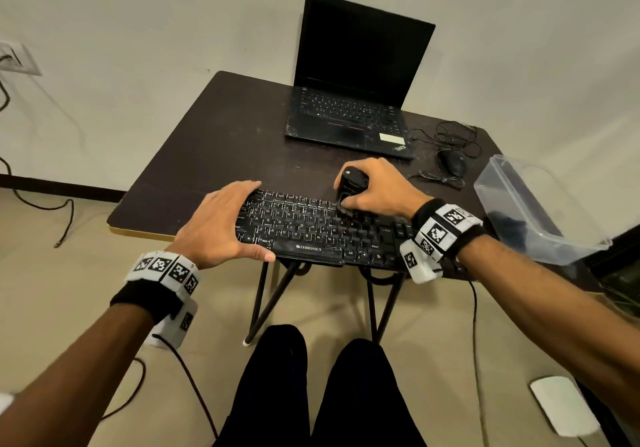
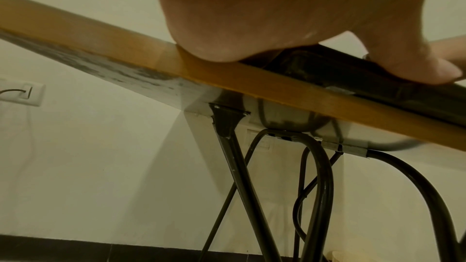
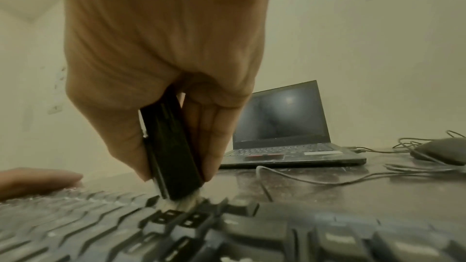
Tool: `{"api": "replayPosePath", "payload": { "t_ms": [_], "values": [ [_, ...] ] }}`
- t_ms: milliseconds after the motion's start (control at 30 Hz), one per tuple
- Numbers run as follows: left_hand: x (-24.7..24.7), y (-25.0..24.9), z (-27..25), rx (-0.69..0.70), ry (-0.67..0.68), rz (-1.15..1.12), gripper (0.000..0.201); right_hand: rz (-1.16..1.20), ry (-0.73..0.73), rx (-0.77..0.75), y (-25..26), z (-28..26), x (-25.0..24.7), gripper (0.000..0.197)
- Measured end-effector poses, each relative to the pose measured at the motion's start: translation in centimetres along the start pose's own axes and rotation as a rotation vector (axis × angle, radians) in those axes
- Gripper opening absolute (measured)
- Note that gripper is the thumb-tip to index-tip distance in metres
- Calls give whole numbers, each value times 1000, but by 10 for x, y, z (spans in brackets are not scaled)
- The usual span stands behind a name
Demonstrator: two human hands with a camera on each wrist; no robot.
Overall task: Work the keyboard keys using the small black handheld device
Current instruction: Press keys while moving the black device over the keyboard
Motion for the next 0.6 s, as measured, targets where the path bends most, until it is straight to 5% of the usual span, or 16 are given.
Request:
{"api": "replayPosePath", "payload": {
  "t_ms": [267,400,600],
  "values": [
    [-1,-1,-1,-8,-3,-23,143,9,-73,99,-17,0,-6,25],
    [-1,-1,-1,-6,-10,-21,142,22,37,9,-12,-22,5,26],
    [-2,-3,-1,-12,2,-17,142,-62,-60,21,-16,-24,-3,25]
  ]
}}
Point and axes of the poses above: each hand's wrist, its own z-axis towards the middle knuckle, its own x-axis out of the palm, y = z × x, the point moved 5 cm from there along z, towards the middle knuckle, and after that the axes turned 6 degrees about y, right-handed, at the moved point
